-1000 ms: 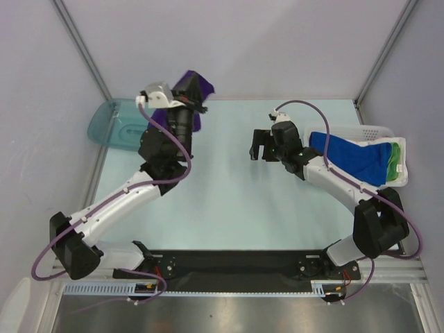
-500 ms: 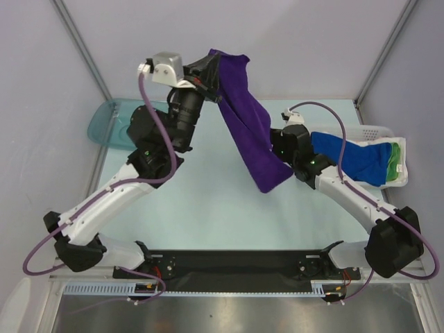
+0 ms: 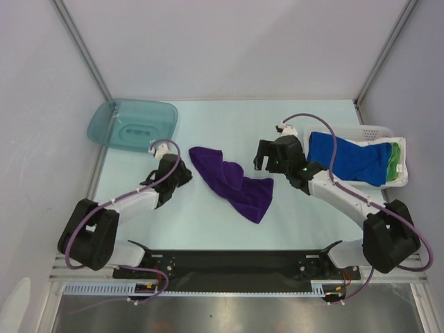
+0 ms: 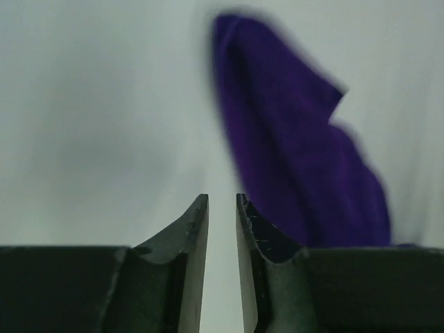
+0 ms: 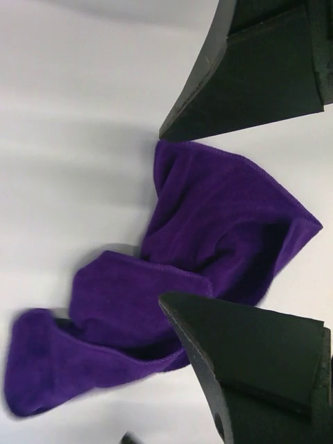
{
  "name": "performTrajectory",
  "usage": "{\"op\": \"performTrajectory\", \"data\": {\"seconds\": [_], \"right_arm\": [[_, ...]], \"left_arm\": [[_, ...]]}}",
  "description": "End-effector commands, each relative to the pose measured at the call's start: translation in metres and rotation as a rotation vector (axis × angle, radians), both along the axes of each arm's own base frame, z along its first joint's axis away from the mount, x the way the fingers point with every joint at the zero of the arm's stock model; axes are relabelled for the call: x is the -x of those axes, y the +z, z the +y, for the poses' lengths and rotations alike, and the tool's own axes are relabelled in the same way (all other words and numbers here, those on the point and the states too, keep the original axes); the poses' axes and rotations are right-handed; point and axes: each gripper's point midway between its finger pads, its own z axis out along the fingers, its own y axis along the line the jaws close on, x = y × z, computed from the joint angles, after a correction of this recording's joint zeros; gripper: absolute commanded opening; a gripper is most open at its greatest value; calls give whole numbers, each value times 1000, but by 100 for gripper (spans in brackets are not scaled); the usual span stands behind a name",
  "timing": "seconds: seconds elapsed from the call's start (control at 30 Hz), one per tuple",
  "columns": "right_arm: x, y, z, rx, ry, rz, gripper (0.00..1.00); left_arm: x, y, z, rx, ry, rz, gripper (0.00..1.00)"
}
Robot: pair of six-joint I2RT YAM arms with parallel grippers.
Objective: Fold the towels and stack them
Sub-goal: Move the towel to the center of the board
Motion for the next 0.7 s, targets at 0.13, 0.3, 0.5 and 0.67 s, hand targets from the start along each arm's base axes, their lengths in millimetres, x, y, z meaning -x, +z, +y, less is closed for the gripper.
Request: {"op": "performTrajectory", "data": {"seconds": [0.13,0.3,0.5,0.67], "right_arm": [[-9,-27,24,31,49,34,90],[-24,-33,39,92,81,59,88],[-25,-50,35,145,62,117,77],[0,-66,7,187,-8,171,72]], "left_arm": [[16,28,2,195,86,-50,9],[51,6,2,255,51,6,22],[70,13,-58,228,-224,30,44],[108,4,-118,105,-455,103,53]]}}
